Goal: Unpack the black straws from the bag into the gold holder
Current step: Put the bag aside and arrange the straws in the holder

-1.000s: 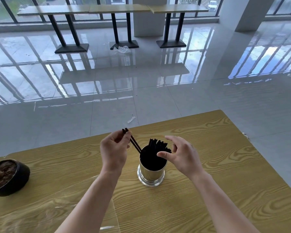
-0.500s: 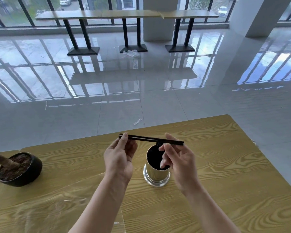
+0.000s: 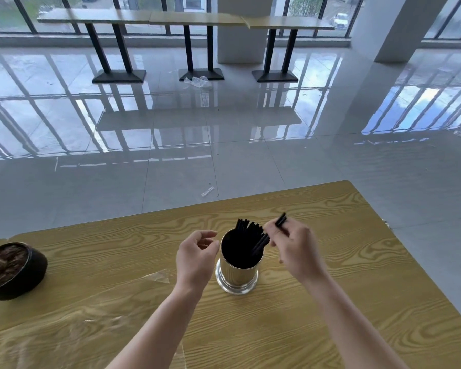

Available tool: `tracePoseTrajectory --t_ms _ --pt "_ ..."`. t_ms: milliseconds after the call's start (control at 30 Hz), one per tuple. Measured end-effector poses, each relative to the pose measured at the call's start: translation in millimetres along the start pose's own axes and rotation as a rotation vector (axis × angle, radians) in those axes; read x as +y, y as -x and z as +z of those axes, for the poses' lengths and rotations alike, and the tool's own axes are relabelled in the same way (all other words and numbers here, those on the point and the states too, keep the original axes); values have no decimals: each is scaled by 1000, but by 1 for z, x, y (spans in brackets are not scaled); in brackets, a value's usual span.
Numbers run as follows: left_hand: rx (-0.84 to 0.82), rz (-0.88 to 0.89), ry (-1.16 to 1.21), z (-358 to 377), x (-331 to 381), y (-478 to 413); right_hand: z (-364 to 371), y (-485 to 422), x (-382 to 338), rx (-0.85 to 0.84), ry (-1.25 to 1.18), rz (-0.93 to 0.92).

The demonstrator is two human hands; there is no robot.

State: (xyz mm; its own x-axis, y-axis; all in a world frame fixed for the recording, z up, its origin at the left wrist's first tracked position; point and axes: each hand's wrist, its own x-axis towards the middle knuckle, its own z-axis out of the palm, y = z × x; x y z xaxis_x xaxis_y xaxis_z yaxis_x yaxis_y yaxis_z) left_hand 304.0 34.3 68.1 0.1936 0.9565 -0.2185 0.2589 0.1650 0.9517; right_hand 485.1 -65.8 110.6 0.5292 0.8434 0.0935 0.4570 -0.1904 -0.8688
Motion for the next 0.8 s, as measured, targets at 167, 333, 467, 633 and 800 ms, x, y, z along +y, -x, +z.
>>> tracePoseTrajectory --t_ms 167,333,467,633,800 --pt "-46 144 -195 15 7 -5 35 8 10 -68 305 60" --pt "-46 250 -361 27 11 -18 46 8 9 -2 346 51" --pt "-80 285 -421 38 18 -33 45 10 9 79 302 -15" --pt "-159 338 -445 44 25 -45 41 15 12 64 281 -63" --pt "-221 420 -456 43 27 -49 35 20 17 93 239 -74"
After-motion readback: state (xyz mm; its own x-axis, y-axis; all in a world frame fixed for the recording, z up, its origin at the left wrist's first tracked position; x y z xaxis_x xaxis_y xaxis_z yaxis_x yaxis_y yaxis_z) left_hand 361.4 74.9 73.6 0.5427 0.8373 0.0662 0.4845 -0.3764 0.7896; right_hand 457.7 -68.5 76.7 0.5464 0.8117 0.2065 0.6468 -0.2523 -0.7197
